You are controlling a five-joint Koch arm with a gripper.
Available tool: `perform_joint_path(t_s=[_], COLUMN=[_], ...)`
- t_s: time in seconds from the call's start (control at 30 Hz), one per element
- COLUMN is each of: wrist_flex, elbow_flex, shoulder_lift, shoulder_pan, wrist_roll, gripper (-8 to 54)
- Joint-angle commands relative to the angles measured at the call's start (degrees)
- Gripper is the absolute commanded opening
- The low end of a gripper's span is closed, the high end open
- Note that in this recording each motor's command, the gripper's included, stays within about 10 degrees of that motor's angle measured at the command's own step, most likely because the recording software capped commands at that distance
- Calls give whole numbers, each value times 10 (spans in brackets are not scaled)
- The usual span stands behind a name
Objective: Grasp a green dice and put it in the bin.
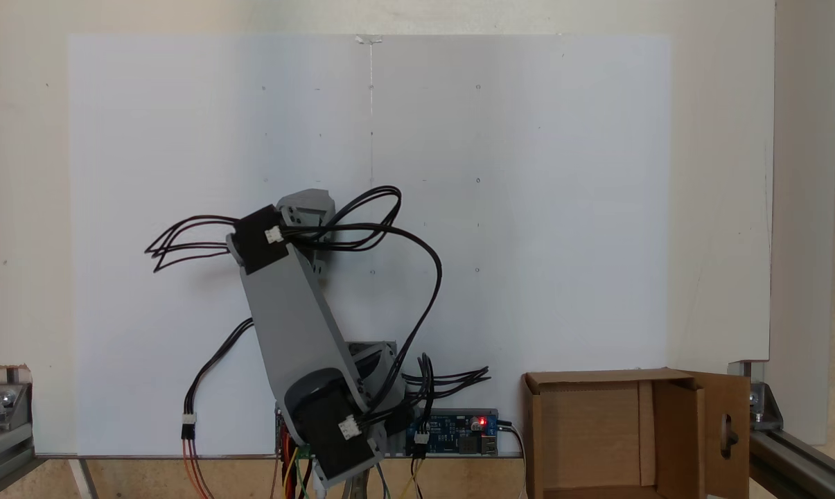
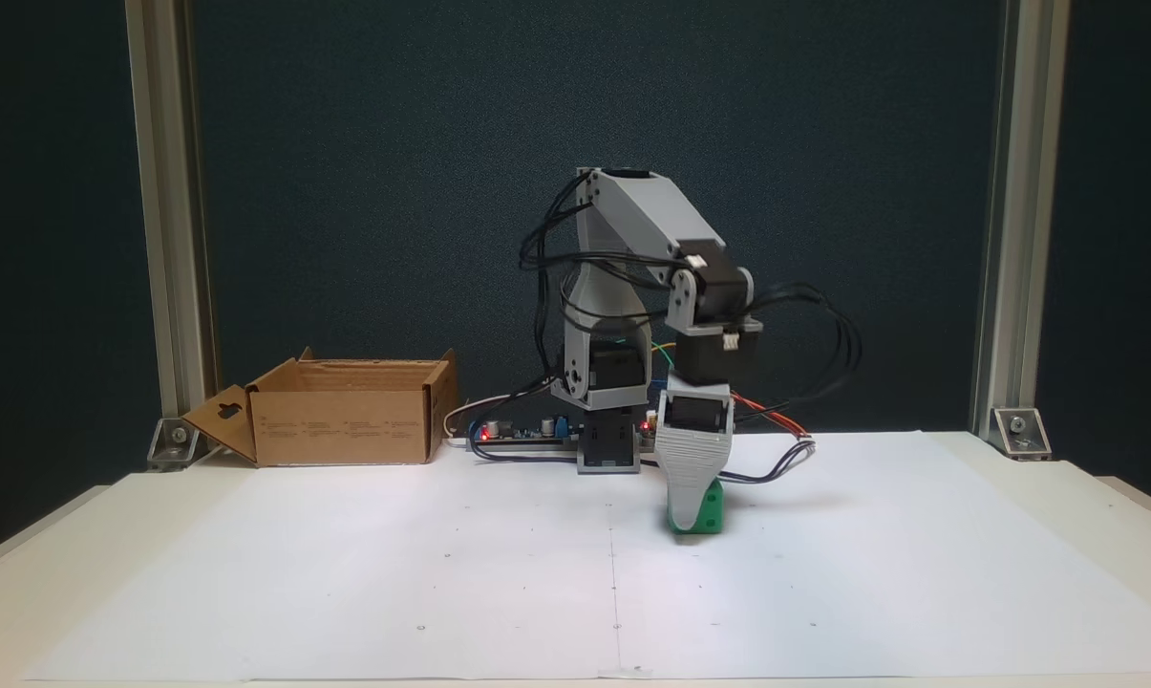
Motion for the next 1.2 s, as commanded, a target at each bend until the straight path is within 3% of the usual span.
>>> perform_joint_path(t_s=[0.0, 0.87, 1.13, 1.17], wrist_flex=[-3, -29, -29, -29], elbow_flex=[-6, -5, -5, -5], shoulder_lift=[-4, -25, -25, -25], shoulder_pan=[-5, 3, 12, 12], wrist_roll=[36, 35, 35, 35], gripper=[420, 395, 379, 355])
